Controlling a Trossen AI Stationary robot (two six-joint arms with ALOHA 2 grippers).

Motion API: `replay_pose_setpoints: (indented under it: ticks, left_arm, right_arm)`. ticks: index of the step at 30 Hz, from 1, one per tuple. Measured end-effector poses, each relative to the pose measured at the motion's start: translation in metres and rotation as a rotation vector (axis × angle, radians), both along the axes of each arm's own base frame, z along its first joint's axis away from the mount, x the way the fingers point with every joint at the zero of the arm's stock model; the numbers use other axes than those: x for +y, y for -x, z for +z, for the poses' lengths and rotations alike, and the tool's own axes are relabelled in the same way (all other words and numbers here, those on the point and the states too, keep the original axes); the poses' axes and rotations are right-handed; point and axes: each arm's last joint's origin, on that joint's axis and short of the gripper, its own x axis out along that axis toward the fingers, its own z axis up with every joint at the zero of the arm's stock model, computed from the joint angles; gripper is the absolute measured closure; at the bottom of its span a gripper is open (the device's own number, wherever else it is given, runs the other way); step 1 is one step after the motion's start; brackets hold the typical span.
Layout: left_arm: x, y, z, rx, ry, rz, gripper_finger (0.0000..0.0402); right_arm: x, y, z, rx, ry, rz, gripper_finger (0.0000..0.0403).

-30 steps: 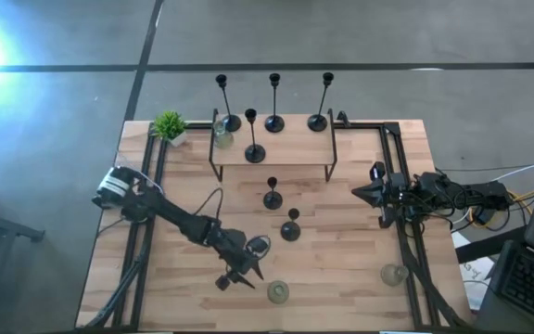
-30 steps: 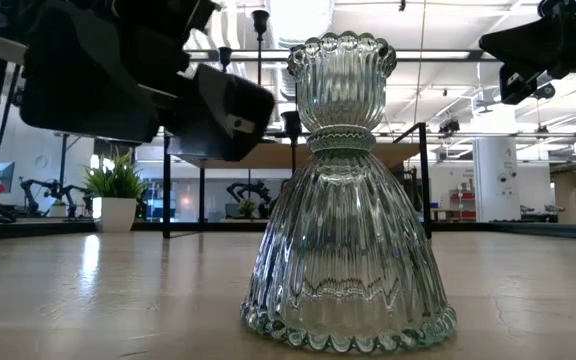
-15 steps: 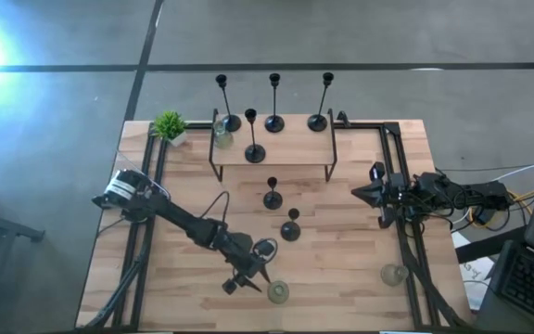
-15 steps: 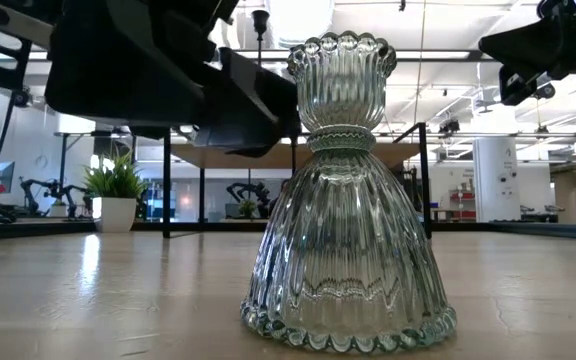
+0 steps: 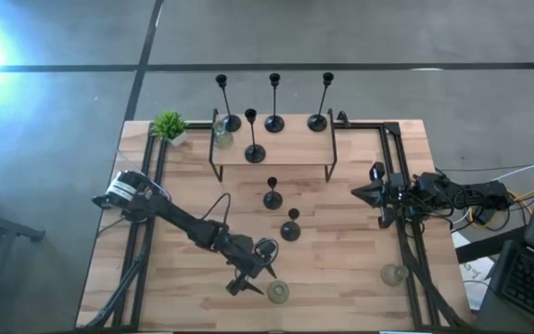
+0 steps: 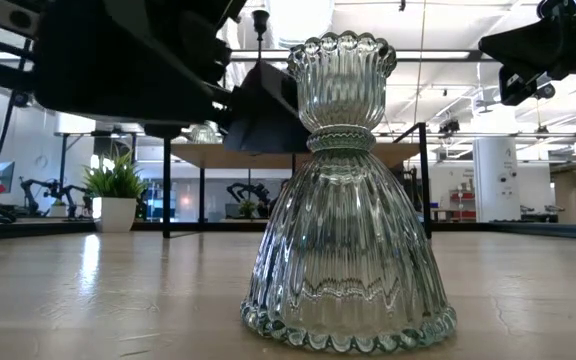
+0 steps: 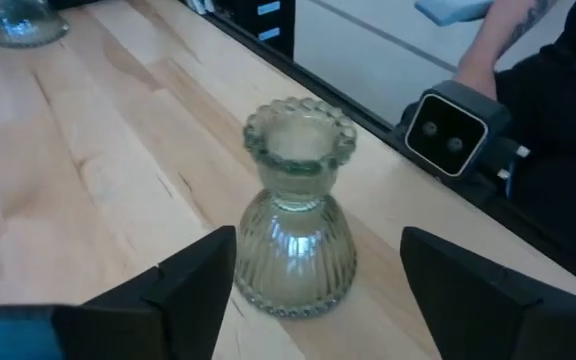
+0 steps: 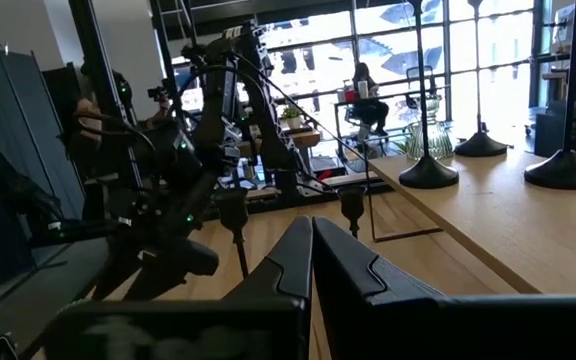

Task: Pick & Place candle stick holders
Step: Put the green candle holder on the shelf

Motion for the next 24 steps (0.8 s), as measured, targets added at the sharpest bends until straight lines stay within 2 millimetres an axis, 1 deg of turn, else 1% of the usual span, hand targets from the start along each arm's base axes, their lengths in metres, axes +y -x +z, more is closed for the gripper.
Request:
replay_pose_setpoints:
  ticks: [5, 9, 13, 18, 24]
  left_arm:
    - [-0.004, -0.002, 0.004, -0.023, 0.004, -0.017, 0.0119]
    - [-0.009, -0.008, 0.005, -0.042, 0.005, -0.025, 0.0122]
    - [-0.012, -0.013, -0.004, -0.019, -0.004, -0.028, 0.0122]
    - [-0.017, -0.024, -0.013, -0.007, -0.009, -0.029, 0.0122]
    - [-0.023, -0.036, -0.015, -0.009, 0.015, -0.039, 0.0126]
  right_arm:
    - [0.0, 0.0, 0.0, 0.0, 0.001, 0.0, 0.0394]
    - [0.0, 0.0, 0.0, 0.0, 0.001, 0.0, 0.0394]
    - [0.0, 0.0, 0.0, 0.0, 0.0, 0.0, 0.0394]
    - [0.0, 0.0, -0.002, 0.023, 0.002, 0.0, 0.0394]
    - [0.0, -0.001, -0.004, 0.039, 0.005, 0.0, 0.0394]
